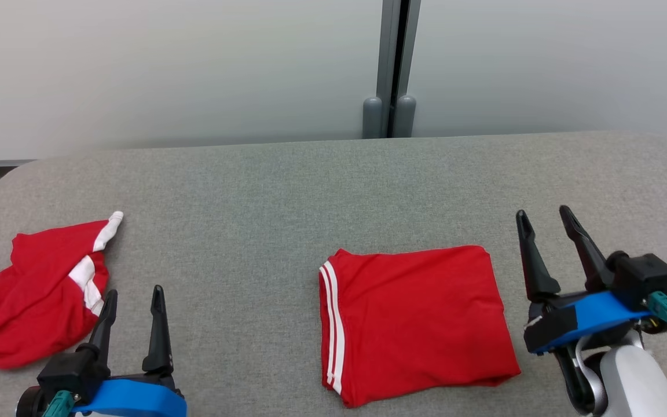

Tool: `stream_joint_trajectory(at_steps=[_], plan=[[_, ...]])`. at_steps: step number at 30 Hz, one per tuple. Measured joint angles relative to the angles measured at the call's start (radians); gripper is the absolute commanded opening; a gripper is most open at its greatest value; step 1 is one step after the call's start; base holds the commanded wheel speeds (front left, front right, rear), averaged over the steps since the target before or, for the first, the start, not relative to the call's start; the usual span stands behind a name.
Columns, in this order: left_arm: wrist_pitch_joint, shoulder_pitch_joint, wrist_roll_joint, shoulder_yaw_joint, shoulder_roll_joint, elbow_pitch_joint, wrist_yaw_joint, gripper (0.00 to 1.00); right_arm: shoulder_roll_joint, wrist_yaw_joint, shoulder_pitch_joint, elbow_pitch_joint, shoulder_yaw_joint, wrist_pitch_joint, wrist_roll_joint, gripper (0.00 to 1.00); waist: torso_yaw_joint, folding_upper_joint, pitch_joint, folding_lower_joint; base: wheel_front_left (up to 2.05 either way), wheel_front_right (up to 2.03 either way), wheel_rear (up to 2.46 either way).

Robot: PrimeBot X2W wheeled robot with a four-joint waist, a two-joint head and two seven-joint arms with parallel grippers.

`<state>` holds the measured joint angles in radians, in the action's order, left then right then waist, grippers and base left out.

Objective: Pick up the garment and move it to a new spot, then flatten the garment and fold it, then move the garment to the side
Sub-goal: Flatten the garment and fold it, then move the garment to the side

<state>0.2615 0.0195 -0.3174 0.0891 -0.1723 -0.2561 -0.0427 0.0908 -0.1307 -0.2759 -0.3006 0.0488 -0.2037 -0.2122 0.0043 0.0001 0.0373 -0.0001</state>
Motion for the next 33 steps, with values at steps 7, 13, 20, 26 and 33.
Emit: stream_joint_trajectory(at_steps=[7, 13, 20, 26, 33], plan=[[-0.005, -0.022, -0.001, 0.009, -0.003, -0.005, 0.007, 1.00, -0.007, 0.000, 0.132, 0.117, -0.071, 0.094, 0.043, 1.00, -0.015, -0.0002, -0.040, 0.0000, 0.00, 0.00, 0.00], [-0.015, -0.034, -0.007, 0.016, -0.004, -0.003, 0.012, 1.00, -0.018, 0.000, 0.209, 0.151, -0.100, 0.128, 0.044, 1.00, -0.018, -0.0002, -0.055, -0.0001, 0.00, 0.00, 0.00], [-0.038, -0.051, -0.013, 0.020, -0.006, -0.012, 0.025, 1.00, -0.021, 0.000, 0.228, 0.128, -0.108, 0.113, 0.042, 1.00, -0.023, -0.0002, -0.064, 0.0000, 0.00, 0.00, 0.00], [-0.054, -0.054, -0.016, 0.026, -0.007, -0.015, 0.033, 1.00, -0.024, 0.000, 0.235, 0.122, -0.121, 0.105, 0.043, 1.00, -0.018, -0.0002, -0.069, 0.0001, 0.00, 0.00, 0.00], [-0.065, -0.054, -0.015, 0.039, -0.012, 0.008, 0.041, 1.00, -0.029, 0.000, 0.237, 0.123, -0.126, 0.103, 0.042, 1.00, -0.008, -0.0002, -0.066, 0.0001, 0.00, 0.00, 0.00]])
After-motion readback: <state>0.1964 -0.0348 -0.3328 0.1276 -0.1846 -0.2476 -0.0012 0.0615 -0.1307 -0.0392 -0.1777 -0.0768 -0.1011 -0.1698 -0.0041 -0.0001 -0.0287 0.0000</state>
